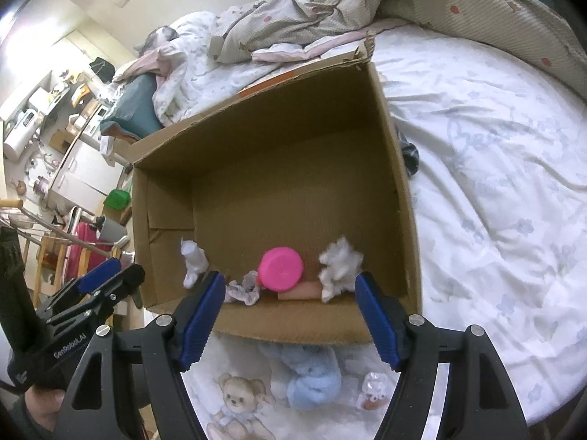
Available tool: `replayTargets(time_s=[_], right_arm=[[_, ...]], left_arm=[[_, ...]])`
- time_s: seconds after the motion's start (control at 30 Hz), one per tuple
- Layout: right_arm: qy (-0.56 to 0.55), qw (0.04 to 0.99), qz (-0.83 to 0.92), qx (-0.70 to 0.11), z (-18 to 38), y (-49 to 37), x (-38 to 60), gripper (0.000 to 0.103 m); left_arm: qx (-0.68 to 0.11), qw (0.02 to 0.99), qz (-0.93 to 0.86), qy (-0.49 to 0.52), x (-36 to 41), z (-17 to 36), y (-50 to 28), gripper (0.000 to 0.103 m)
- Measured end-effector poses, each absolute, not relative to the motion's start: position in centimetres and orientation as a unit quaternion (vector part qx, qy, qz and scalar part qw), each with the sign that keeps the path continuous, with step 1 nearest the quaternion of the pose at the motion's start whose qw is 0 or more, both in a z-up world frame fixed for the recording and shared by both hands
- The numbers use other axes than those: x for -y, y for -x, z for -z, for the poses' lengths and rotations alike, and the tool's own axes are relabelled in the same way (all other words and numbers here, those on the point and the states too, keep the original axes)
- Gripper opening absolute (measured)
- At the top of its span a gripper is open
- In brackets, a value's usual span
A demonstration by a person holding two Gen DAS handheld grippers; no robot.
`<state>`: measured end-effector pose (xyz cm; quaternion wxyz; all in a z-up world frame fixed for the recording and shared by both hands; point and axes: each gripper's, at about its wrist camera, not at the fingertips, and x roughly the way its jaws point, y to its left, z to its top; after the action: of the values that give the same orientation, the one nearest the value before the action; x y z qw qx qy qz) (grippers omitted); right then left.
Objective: Organize soft objects
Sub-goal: 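Open the left gripper to drop the cloth while the right releases the scrunchie into the box, then withdraw both grippers and grasp the blue plush toy with the left gripper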
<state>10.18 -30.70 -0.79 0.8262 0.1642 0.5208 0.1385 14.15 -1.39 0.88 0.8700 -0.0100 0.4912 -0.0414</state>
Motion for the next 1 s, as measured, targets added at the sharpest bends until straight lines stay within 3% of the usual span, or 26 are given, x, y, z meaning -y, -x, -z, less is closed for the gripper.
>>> replayTargets(time_s=[0.57, 0.9, 1.0], right_arm=[[-0.240, 0.794, -0.078, -0.553, 2.4, -4.5, 35.2, 0.077], [-0.272, 0.774, -0.063, -0.568, 3.5, -2.6, 36.0, 0.077], [-0.277, 0.774, -0.063, -0.566, 3.4, -2.8, 36.1, 0.077]], left_arm=[[-0.498, 0.865, 0.047, 0.033, 1.8, -1.3, -8.1, 0.067], [-0.558, 0.821, 0.111, 0.049, 7.1, 2.9, -6.8, 0.067], [-0.580, 0.800, 0.120, 0.094, 8.6, 5.3, -7.1, 0.067]])
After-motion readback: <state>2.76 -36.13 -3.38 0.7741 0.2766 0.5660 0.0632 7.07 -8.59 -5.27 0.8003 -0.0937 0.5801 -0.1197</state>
